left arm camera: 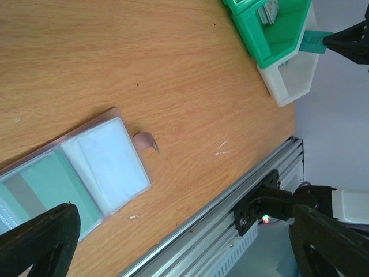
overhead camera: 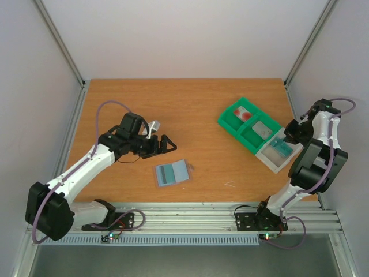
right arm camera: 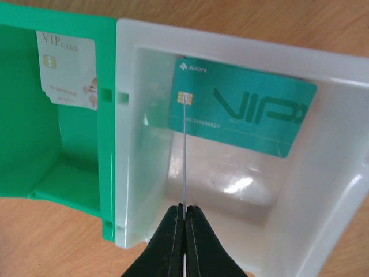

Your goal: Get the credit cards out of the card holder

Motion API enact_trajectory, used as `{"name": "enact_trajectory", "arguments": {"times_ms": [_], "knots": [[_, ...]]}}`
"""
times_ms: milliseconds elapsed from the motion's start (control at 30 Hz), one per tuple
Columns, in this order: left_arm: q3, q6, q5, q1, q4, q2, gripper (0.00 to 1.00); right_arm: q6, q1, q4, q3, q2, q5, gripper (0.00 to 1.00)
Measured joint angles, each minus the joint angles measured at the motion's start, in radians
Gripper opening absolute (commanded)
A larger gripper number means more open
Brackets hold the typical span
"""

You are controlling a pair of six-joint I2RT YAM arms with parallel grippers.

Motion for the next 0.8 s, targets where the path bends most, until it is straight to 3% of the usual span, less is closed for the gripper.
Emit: {"name": "enact_trajectory", "arguments": {"times_ms": [533, 800], "knots": [[-0.002, -0.080, -0.035, 0.000, 0.031, -0.001, 0.99, -0.033, 0.000, 0.031, 0.105, 0.143, -0.060, 0.03], [-0.002, -0.092, -0.040, 0.000, 0.058, 0.003, 0.99, -0.041, 0.000, 0.031, 0.149, 0.196, -0.032, 0.10]]}}
